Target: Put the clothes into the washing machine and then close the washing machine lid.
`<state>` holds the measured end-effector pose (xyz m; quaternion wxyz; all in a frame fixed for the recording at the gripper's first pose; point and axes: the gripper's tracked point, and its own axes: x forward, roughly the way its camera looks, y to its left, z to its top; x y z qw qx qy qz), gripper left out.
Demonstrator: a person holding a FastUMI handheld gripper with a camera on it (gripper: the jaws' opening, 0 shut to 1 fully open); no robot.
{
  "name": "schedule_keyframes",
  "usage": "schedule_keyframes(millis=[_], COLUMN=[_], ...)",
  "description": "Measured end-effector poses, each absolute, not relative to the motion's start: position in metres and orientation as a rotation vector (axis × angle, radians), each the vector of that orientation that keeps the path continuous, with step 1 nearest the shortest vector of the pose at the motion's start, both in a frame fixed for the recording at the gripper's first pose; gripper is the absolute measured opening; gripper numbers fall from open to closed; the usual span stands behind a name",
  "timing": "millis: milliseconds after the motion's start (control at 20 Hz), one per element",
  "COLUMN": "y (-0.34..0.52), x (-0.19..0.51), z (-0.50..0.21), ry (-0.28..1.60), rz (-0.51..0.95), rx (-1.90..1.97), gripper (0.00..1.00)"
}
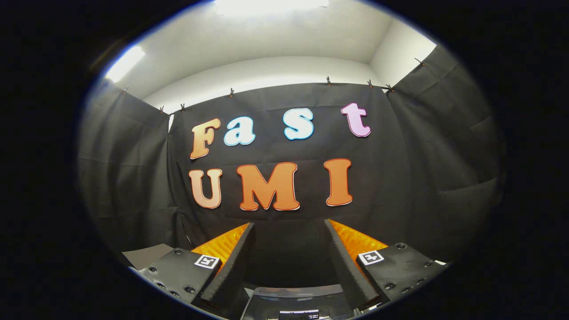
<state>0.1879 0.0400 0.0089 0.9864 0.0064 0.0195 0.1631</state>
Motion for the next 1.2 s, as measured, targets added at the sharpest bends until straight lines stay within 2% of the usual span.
schedule_keyframes(millis=[1200], y=[0.036], x=[0.193], z=[-0.002], ry=[0.071], rz=[0.319], rx=[0.034], gripper=[0.98])
